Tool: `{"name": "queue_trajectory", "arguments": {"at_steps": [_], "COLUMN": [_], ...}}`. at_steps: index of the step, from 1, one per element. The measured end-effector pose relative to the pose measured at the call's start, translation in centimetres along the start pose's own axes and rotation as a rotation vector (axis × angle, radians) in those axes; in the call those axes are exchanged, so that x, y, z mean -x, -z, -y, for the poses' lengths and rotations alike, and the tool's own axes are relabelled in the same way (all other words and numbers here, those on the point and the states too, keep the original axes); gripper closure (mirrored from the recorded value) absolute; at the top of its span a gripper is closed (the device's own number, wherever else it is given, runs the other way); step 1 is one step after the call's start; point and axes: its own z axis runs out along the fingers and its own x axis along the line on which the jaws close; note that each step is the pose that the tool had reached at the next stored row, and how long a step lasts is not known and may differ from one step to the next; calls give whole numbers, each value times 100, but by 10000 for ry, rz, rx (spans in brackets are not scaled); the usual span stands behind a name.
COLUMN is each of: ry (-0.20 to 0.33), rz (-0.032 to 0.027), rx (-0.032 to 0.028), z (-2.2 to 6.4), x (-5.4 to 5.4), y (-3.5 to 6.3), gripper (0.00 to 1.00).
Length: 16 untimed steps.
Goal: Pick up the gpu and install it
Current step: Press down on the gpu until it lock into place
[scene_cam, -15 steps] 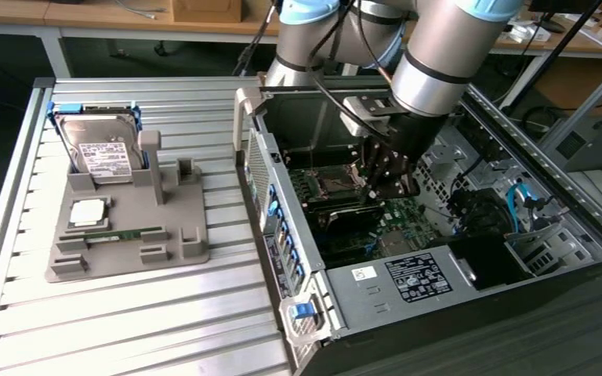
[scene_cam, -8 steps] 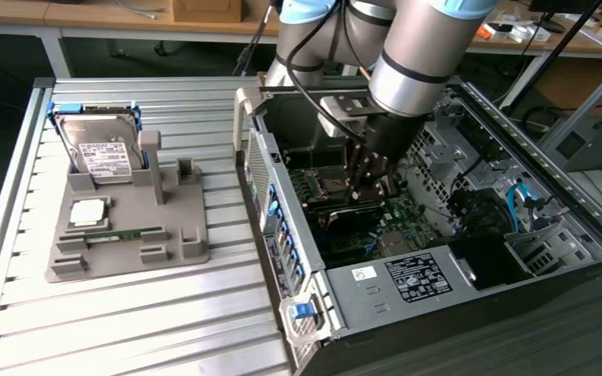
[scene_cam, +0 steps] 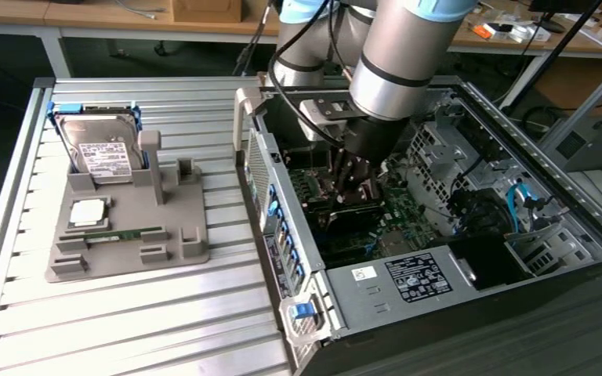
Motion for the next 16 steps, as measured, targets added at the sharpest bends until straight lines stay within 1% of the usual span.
{"name": "queue_trajectory", "arguments": {"at_steps": [10,16], "ry": [0,0], "rz": [0,-1], "rx": [0,1], "z": [-152,-175], "x": [6,7], "y": [-58,-93], "gripper": [89,89]}}
